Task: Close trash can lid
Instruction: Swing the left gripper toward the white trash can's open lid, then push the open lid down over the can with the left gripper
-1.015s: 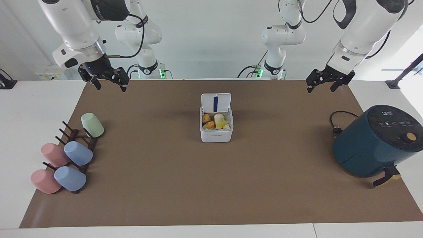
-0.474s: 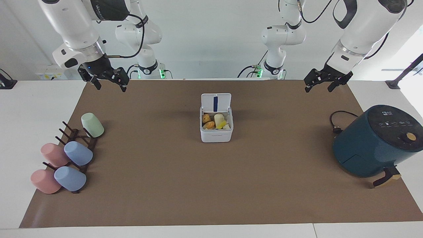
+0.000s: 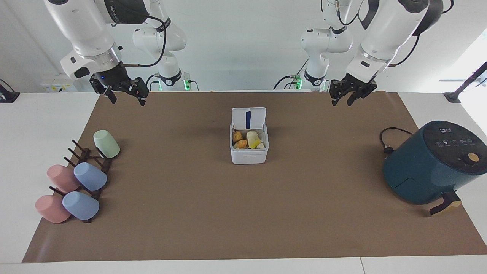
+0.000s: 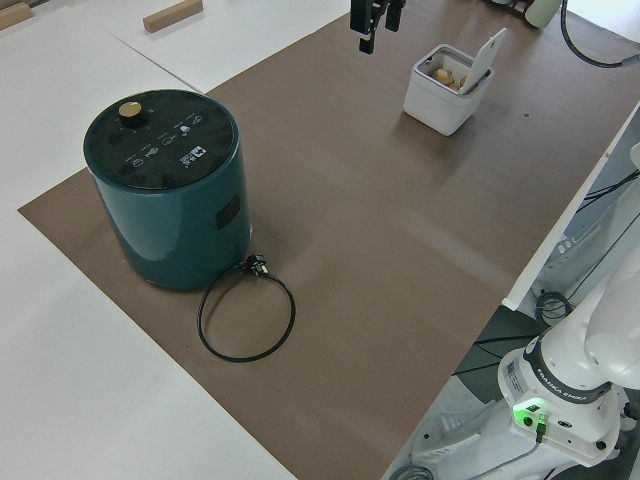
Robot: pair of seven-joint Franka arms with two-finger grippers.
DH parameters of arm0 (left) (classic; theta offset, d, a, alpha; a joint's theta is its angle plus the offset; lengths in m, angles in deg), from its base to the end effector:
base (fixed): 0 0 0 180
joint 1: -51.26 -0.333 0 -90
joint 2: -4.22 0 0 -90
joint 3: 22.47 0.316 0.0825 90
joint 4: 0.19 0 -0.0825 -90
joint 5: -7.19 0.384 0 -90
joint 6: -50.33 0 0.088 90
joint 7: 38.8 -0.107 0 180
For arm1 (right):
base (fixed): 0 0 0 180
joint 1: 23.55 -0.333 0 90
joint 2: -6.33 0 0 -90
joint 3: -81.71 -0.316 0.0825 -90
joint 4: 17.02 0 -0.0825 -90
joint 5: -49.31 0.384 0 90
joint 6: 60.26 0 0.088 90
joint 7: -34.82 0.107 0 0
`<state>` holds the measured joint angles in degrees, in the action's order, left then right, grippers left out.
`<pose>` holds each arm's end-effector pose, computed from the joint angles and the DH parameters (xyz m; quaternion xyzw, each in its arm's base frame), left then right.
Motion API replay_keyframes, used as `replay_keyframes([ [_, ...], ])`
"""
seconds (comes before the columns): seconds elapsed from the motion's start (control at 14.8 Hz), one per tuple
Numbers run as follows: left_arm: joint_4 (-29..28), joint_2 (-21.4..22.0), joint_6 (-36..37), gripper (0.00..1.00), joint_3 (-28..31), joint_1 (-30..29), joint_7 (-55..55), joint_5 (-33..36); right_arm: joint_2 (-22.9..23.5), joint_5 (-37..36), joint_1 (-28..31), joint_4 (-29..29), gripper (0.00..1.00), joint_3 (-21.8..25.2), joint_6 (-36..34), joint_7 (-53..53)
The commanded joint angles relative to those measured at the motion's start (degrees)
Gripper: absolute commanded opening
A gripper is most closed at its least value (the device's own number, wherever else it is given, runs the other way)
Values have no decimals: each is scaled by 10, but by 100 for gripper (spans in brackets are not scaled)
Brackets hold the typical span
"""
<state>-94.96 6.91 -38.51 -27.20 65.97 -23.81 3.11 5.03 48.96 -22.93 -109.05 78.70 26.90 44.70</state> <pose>0.5027 -0.1867 0.6094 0.9983 -0.0384 -0.0370 0.0238 0.5410 0.0222 0.6161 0.9974 -0.0654 -0.0306 0.0070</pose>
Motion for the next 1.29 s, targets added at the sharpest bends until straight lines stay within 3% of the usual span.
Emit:
replay_keyframes([
  [0.0,-63,43,-31,0,8,78,71,-18,-3,11,7,-2,100,-3,-9,1],
  [0.2,-127,66,-89,0,7,169,139,-22,-3,11,7,-1,100,-3,-9,1],
  [0.54,-185,57,-186,0,8,281,238,-22,-3,11,7,-2,100,-3,-9,1],
  [0.81,-186,10,-244,0,8,295,255,-22,-3,11,7,-1,100,-3,-9,1],
  [1.22,-178,-19,-289,0,9,282,253,-22,-3,11,7,-1,100,-3,-9,1],
])
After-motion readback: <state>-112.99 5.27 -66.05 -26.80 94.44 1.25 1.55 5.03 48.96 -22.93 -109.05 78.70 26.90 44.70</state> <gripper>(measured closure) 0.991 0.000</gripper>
